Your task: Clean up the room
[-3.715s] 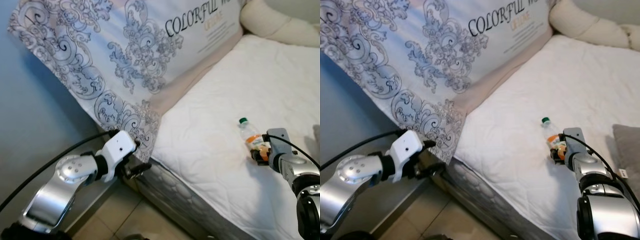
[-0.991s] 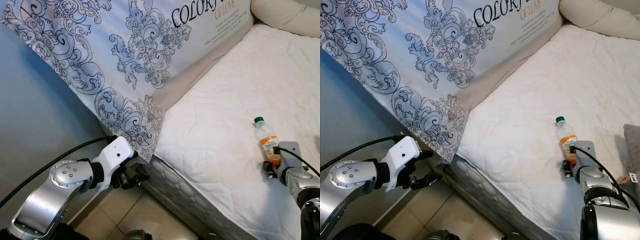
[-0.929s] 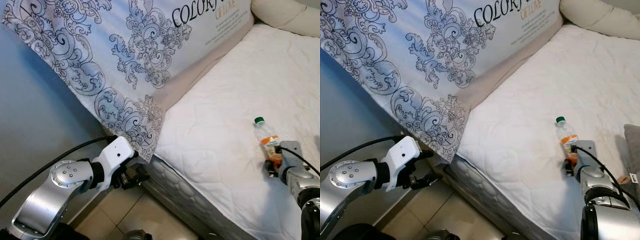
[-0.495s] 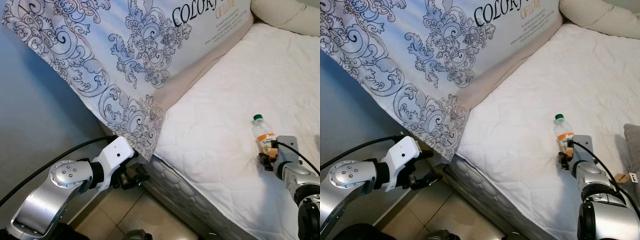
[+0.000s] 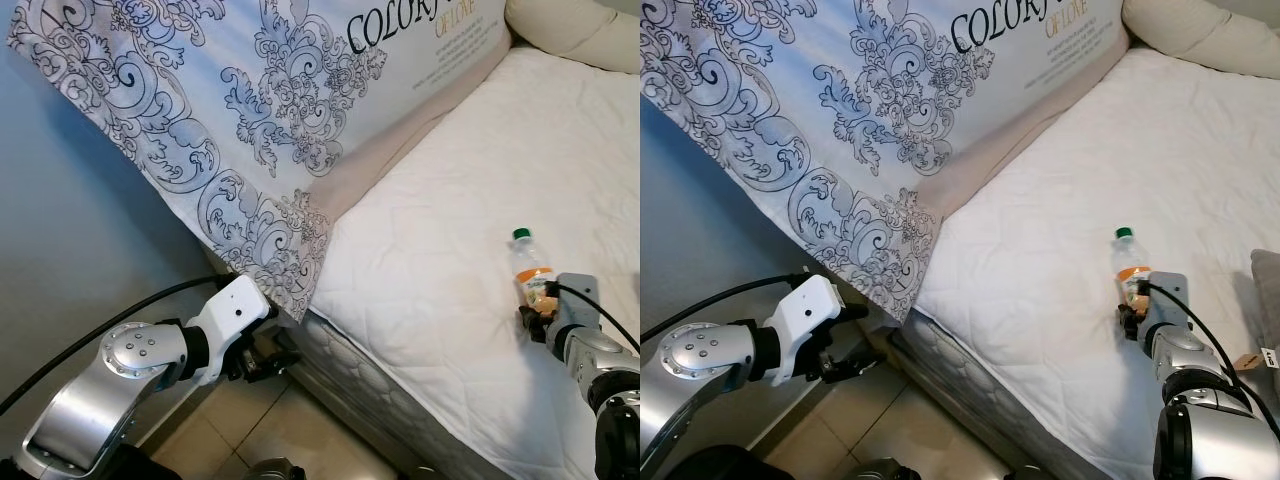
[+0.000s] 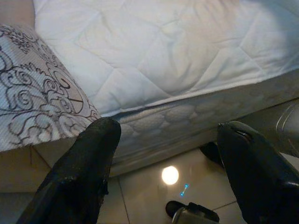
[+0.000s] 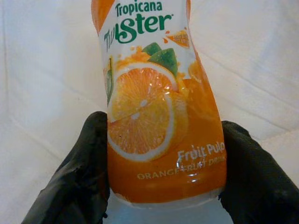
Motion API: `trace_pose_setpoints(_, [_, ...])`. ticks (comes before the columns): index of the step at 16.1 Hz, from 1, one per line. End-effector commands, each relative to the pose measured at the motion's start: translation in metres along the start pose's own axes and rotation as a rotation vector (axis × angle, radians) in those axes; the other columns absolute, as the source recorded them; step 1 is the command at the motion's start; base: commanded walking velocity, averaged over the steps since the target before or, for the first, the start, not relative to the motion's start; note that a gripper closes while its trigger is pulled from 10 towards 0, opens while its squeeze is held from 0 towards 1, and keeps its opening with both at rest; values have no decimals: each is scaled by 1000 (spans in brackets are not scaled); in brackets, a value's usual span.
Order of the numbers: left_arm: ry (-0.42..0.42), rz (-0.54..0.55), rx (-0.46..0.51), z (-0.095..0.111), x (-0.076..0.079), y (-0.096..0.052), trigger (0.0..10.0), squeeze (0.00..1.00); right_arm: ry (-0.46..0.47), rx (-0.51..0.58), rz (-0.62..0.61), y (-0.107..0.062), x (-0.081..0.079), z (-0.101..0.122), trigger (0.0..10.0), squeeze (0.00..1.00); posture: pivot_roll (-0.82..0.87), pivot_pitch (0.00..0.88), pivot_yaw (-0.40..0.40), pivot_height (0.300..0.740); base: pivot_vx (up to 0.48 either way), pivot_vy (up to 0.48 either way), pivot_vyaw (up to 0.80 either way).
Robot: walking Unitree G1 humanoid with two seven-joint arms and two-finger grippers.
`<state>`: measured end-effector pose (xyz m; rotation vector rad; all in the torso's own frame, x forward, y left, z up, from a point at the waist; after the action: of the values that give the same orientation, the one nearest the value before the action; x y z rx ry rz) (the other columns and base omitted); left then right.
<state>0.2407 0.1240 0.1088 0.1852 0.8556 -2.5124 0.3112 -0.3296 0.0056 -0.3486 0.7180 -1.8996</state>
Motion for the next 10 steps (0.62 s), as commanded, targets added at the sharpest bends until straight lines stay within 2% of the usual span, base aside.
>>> trace_pose_setpoints(1, [-7,13,-9,-3,-1,0,10000,0,52,23,21,0,-4,2,0,0,124,0,81,740,0,0,0])
trace_pose_setpoints(4, [-84,121,6,-10,-7,5,10000,4,243,95,150,-1,-22,11,235,0,58,0,75,740,0,0,0])
trace_pose_setpoints(5, [-100,138,11,-11,-8,5,10000,4,252,103,166,-1,-24,11,235,0,46,0,75,740,0,0,0])
trace_pose_setpoints(6, [-128,194,21,-13,-12,7,10000,0,304,157,182,-4,-27,16,10000,0,13,0,76,740,0,0,0])
trace_pose_setpoints(8, [-188,324,23,-20,-22,11,10000,0,436,259,184,-15,-28,18,10000,0,-22,0,79,740,0,0,0])
trace_pose_setpoints(10, [-246,410,10,-26,-27,11,10000,0,443,307,203,-27,-35,15,10000,0,-28,0,77,740,0,0,0])
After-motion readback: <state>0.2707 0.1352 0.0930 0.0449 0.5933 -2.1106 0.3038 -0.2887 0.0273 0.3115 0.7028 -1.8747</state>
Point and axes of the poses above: a point about 5 cm out from each wrist's last joint towards the gripper, its own y axis pointing out of the wrist towards the gripper, its own z axis along the axis of the wrist's last joint, x = y × z, the point moved 4 cm from there along y, pointing out of the wrist towards the gripper, and after that the axes turned 13 degrees about y, right-handed, at the moved point
